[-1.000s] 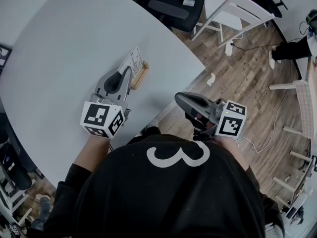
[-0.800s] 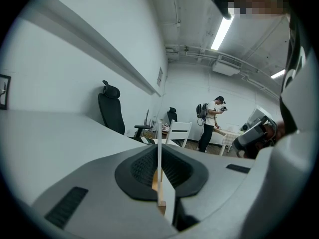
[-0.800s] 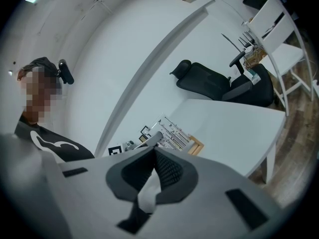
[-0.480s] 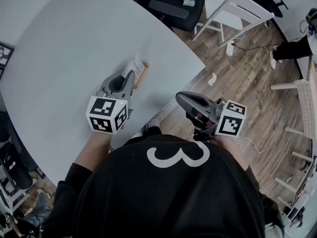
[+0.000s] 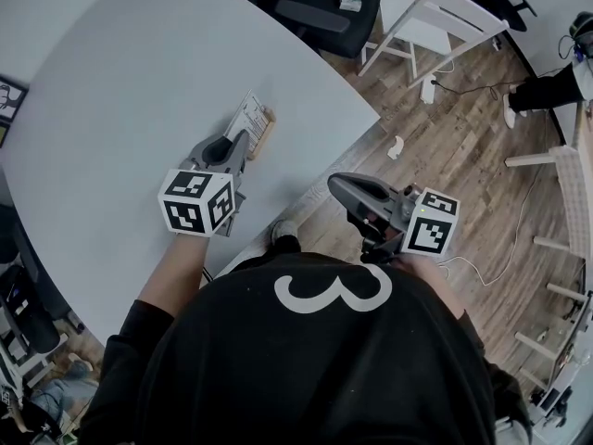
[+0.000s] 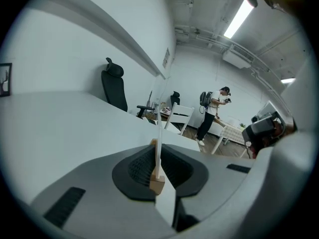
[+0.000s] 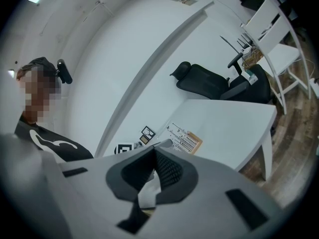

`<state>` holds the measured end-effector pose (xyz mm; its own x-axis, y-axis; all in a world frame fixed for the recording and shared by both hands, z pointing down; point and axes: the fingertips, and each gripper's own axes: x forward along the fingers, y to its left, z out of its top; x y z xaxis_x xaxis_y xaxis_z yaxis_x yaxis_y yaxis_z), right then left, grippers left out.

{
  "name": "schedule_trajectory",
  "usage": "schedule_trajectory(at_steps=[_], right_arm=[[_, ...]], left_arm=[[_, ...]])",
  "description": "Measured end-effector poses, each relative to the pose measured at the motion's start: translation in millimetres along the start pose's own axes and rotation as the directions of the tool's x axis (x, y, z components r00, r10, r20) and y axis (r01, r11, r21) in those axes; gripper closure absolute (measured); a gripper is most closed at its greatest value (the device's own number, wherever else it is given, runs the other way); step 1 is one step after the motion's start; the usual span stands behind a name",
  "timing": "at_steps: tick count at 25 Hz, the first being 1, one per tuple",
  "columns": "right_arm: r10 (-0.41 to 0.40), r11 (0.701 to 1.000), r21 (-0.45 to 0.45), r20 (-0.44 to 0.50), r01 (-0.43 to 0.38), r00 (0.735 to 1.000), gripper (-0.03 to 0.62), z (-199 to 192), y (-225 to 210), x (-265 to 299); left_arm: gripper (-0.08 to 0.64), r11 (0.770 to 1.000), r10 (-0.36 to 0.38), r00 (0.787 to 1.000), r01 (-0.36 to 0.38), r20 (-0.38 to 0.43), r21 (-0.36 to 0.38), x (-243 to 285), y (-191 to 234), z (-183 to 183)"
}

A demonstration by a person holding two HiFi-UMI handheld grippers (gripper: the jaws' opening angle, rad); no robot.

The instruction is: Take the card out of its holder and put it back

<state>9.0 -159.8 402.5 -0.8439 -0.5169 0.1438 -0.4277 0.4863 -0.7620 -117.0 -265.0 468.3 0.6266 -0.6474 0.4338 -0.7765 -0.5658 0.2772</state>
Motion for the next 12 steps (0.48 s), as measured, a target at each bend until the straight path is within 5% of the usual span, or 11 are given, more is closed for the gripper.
schedule_trajectory(at_steps=[7, 12], right_arm=[[0.011, 1.0, -0.015, 0.008, -0.011, 1.0, 0.583, -8, 10, -15], [0.05, 0.998, -0.045, -0.006, -0.051, 0.999, 0.583, -15, 26, -24]], left_arm=[[0.428, 0.996, 0.019, 0.999, -0.014, 0.05, -0.086, -22, -7, -2], [0.423, 0.984, 0.015, 0.997, -0.001, 0.077, -0.18, -51, -18, -6]])
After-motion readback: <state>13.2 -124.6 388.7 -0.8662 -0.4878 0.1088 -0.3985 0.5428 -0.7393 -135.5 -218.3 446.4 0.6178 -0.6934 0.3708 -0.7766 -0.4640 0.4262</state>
